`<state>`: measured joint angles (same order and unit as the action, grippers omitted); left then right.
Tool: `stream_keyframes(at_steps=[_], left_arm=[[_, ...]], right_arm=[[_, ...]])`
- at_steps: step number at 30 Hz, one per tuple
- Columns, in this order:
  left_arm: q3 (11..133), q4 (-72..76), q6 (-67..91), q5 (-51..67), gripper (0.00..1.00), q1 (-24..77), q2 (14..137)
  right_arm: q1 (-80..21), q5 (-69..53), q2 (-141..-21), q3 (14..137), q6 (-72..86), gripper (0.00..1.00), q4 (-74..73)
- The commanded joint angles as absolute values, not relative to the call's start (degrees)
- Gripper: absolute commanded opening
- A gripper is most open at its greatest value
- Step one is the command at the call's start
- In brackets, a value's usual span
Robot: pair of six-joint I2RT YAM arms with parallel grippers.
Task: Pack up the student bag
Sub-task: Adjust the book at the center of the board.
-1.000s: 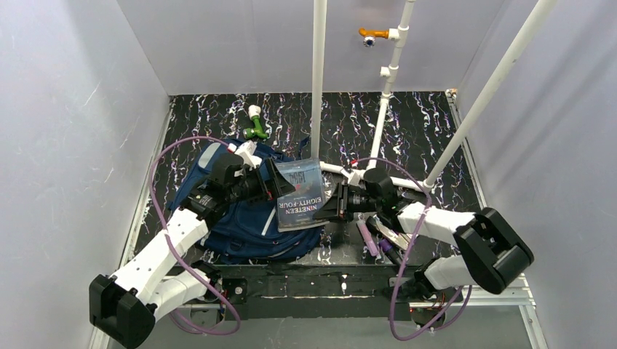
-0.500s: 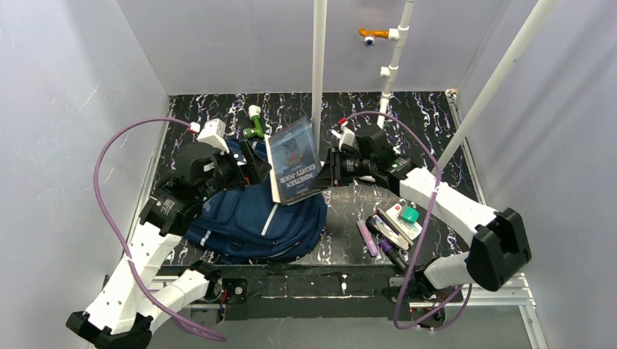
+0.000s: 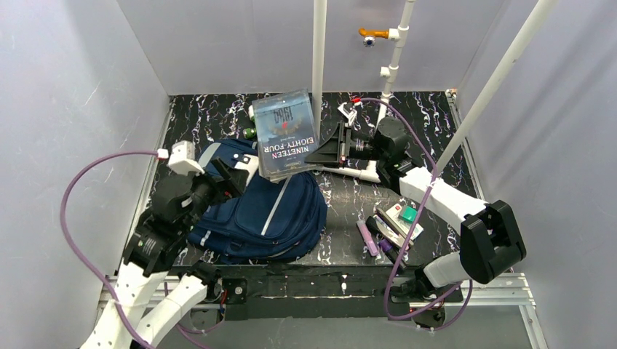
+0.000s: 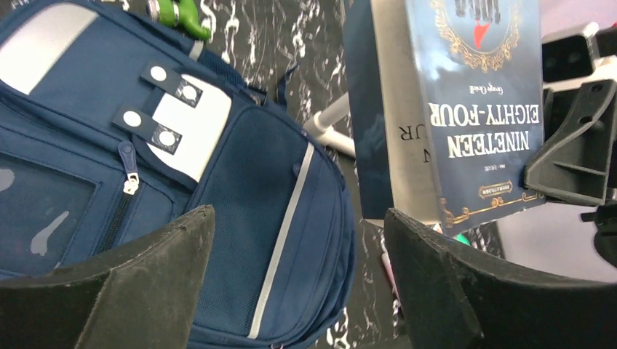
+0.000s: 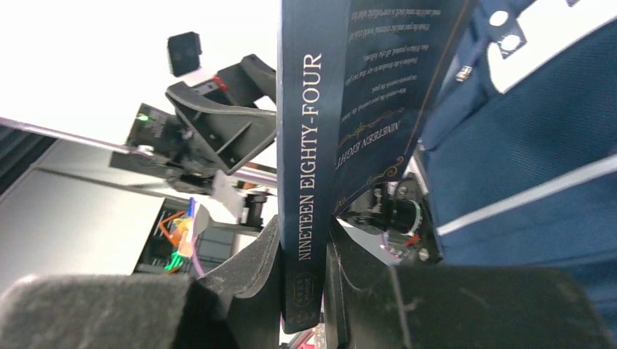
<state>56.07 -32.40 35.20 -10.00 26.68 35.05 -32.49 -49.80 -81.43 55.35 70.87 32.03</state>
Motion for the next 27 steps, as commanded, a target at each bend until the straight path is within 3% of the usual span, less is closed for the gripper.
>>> stream_keyframes(at_steps=[1,4,15,27], left_arm=[[54.74,-27.84,34.93,-14.76,0.87,26.29,29.64],[56.17,-26.61,36.91,-10.71,0.98,26.28,30.66],[55.76,-12.87,44.18,6.07,0.98,26.28,32.73],[53.81,-10.42,46.56,8.48,0.98,26.28,30.13]], right_arm=[[-32.52,-54.03,-78.4,58.08,82.91,0.01,54.38],[-32.52,-54.49,-78.81,58.83,88.55,0.01,60.74],[-32.51,-54.83,-78.29,57.17,97.24,0.01,68.81],[-32.52,-54.8,-78.34,57.54,99.18,0.01,70.87]])
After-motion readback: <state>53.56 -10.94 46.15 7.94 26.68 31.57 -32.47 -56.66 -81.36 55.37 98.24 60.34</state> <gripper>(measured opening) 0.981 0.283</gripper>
